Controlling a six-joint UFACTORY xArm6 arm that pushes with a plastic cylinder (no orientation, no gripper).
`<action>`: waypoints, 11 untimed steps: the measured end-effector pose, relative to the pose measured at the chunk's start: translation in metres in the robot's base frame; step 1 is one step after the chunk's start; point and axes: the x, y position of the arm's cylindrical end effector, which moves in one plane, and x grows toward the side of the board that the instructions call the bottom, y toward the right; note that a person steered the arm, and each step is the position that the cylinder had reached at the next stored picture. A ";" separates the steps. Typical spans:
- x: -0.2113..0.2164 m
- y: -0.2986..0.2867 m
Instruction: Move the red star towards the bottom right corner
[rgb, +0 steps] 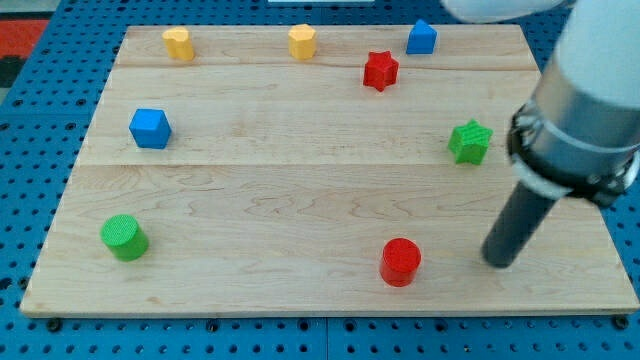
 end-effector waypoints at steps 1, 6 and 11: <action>-0.007 -0.093; -0.242 -0.165; -0.189 -0.078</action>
